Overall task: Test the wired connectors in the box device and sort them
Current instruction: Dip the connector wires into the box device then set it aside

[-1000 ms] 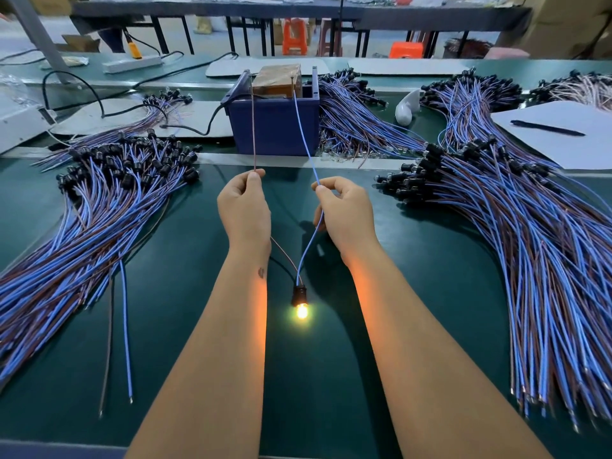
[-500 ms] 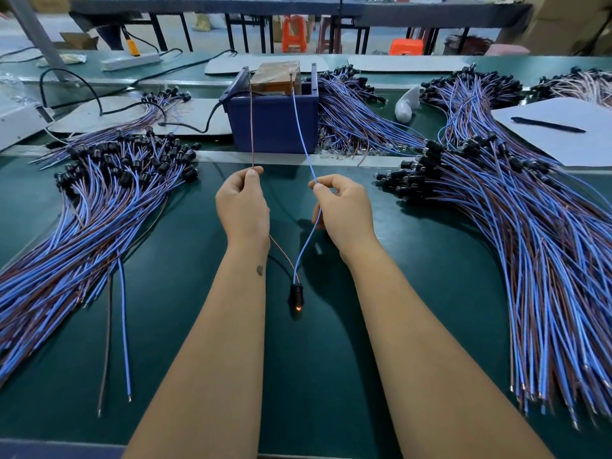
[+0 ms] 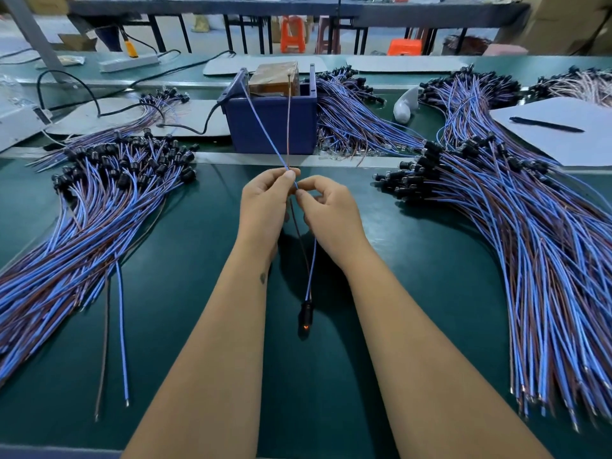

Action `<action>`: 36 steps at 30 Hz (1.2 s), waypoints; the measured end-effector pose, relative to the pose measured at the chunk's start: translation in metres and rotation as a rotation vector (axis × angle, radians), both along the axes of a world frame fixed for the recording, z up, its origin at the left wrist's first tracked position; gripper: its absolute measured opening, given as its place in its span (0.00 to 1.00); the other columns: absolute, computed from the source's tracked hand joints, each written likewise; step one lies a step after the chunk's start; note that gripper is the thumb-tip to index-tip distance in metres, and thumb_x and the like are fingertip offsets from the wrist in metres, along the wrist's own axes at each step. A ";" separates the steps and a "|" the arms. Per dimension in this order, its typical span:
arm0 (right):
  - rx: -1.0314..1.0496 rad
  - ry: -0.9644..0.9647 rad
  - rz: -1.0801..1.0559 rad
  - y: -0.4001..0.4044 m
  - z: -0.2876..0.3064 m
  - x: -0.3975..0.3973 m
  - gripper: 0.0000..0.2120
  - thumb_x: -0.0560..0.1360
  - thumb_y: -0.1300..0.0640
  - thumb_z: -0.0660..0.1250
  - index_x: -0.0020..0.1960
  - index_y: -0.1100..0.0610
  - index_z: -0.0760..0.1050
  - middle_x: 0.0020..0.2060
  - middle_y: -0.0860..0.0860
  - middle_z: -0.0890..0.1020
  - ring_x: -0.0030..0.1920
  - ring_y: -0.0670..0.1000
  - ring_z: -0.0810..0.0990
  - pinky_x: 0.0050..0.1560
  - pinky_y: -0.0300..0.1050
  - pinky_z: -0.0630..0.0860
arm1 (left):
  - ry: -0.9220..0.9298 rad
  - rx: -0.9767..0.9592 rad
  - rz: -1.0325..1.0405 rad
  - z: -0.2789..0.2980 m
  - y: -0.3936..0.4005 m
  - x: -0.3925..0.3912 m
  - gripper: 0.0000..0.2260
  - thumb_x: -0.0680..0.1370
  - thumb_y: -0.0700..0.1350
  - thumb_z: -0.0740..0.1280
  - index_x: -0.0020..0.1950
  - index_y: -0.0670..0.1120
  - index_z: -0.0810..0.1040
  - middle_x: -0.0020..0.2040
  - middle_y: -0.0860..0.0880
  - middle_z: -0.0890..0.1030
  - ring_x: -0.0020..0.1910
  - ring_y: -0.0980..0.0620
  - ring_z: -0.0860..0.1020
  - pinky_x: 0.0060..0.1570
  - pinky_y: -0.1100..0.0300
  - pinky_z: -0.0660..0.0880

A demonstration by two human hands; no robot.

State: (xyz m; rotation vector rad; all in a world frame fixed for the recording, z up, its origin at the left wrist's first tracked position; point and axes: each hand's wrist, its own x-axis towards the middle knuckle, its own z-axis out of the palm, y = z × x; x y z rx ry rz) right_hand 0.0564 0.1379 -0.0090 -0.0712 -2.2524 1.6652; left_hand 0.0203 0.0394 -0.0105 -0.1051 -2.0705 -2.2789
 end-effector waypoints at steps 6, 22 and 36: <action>-0.194 -0.043 0.142 0.005 0.007 0.006 0.12 0.78 0.67 0.64 0.59 0.58 0.78 0.30 0.52 0.75 0.30 0.48 0.73 0.34 0.37 0.73 | -0.165 0.593 -0.089 0.010 -0.006 0.000 0.09 0.82 0.40 0.61 0.43 0.42 0.76 0.27 0.52 0.72 0.25 0.57 0.70 0.26 0.67 0.70; -0.237 0.041 -0.361 0.045 0.003 -0.005 0.16 0.84 0.56 0.54 0.38 0.53 0.69 0.33 0.49 0.76 0.33 0.47 0.74 0.38 0.42 0.70 | 0.282 -0.348 -0.151 -0.002 0.017 0.024 0.09 0.72 0.36 0.73 0.34 0.47 0.79 0.29 0.54 0.78 0.29 0.60 0.73 0.32 0.67 0.70; 0.733 -0.348 -0.422 0.184 0.065 0.044 0.12 0.82 0.52 0.54 0.49 0.55 0.74 0.46 0.55 0.79 0.47 0.58 0.75 0.47 0.52 0.70 | 0.457 -0.565 -0.561 -0.005 0.085 0.080 0.18 0.76 0.42 0.66 0.62 0.60 0.71 0.44 0.61 0.79 0.38 0.61 0.78 0.48 0.51 0.78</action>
